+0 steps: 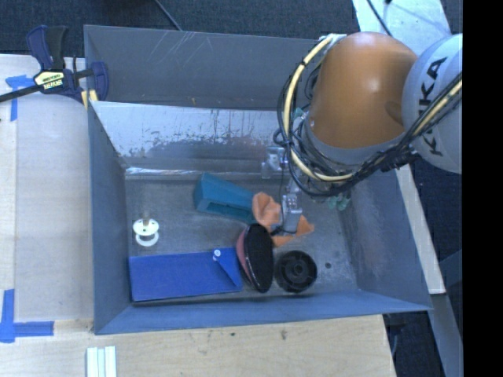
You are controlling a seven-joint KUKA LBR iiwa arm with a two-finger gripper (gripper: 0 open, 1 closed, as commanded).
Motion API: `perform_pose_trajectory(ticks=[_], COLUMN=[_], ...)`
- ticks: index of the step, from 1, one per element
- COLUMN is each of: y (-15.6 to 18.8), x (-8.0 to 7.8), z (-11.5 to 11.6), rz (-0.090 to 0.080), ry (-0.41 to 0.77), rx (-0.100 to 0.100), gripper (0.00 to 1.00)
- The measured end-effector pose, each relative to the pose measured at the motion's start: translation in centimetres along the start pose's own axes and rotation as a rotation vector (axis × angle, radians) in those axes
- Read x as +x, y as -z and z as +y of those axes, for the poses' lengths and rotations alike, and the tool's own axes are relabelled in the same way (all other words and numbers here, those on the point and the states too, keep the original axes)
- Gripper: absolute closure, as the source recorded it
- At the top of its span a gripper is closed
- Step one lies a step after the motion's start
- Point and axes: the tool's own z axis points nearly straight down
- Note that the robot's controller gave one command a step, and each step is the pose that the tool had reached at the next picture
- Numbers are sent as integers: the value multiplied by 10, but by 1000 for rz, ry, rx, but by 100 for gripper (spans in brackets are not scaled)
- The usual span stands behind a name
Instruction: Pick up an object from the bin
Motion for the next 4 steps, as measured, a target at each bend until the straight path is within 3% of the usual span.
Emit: perform_pose_trajectory(ticks=[1,2,3,4], y=[5,-46,-101,-124], x=[-1,-13,-7,-27], z=[0,-3,-12,-18], rz=[-9,-16,-9,-9], ry=[-1,-36,-133,-199], rx=[-1,-1,-1,-2], gripper=[0,0,0,0])
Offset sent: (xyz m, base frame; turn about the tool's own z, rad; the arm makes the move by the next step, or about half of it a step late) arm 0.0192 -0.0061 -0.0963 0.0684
